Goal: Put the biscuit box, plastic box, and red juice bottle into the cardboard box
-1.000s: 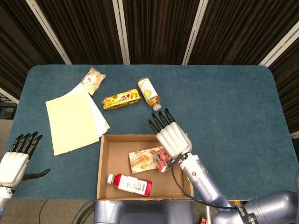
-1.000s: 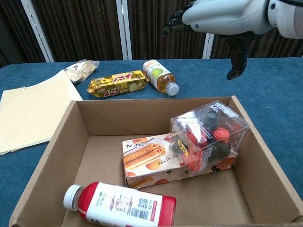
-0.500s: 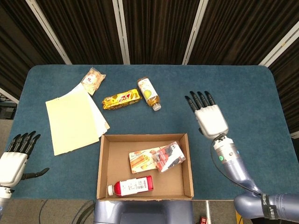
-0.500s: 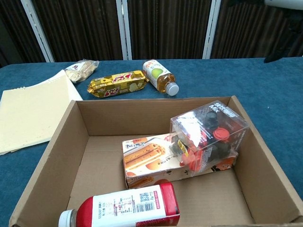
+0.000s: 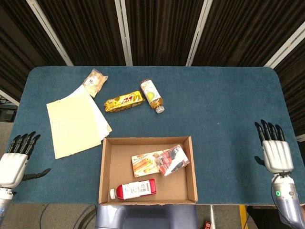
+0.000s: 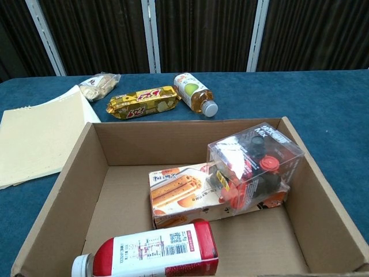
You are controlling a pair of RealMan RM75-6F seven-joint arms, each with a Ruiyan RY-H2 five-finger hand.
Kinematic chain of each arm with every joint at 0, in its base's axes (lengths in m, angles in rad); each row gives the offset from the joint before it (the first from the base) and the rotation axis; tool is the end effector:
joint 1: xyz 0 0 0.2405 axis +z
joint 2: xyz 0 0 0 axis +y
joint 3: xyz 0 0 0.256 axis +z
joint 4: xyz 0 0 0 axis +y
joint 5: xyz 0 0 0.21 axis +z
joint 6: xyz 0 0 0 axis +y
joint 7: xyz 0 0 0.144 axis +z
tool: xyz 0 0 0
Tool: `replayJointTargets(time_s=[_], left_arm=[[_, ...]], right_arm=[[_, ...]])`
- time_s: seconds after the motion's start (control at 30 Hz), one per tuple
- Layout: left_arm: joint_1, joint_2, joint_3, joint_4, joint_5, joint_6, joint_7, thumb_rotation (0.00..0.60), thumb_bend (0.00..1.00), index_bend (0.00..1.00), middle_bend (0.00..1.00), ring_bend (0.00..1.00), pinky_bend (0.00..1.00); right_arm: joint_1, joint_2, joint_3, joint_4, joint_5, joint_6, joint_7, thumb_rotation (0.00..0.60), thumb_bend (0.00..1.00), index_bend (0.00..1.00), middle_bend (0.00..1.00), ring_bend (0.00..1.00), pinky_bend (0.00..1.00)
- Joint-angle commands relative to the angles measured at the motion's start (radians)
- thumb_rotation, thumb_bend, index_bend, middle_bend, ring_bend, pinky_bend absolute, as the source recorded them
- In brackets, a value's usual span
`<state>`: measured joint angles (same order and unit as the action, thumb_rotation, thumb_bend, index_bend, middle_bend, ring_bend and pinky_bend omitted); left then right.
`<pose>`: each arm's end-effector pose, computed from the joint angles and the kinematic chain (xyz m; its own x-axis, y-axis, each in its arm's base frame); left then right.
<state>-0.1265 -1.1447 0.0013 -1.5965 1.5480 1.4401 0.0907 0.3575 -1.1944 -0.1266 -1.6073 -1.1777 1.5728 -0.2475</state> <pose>-0.3048 0.1823 0.1367 0.4785 0.0733 0.8750 0.8764 -0.1006 -0.4709 -0.3056 -0.2265 0.1412 0.5717 -0.0156 0.8203 -0.8184 0.0594 0.5716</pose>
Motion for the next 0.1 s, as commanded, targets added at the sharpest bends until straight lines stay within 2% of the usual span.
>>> replayJointTargets(time_s=[0.03, 0.1], left_arm=[[-0.002, -0.007, -0.001, 0.010, 0.003, 0.001, -0.006, 0.423, 0.00, 0.00, 0.00, 0.00, 0.00], [-0.003, -0.010, -0.001, 0.014, 0.003, -0.001, -0.003, 0.421, 0.00, 0.00, 0.00, 0.00, 0.00]], right_arm=[[-0.048, -0.028, -0.013, 0.001, -0.051, 0.075, -0.034, 0.600, 0.00, 0.00, 0.00, 0.00, 0.00], [-0.062, -0.027, -0.014, -0.012, -0.067, 0.083, -0.030, 0.600, 0.00, 0.00, 0.00, 0.00, 0.00]])
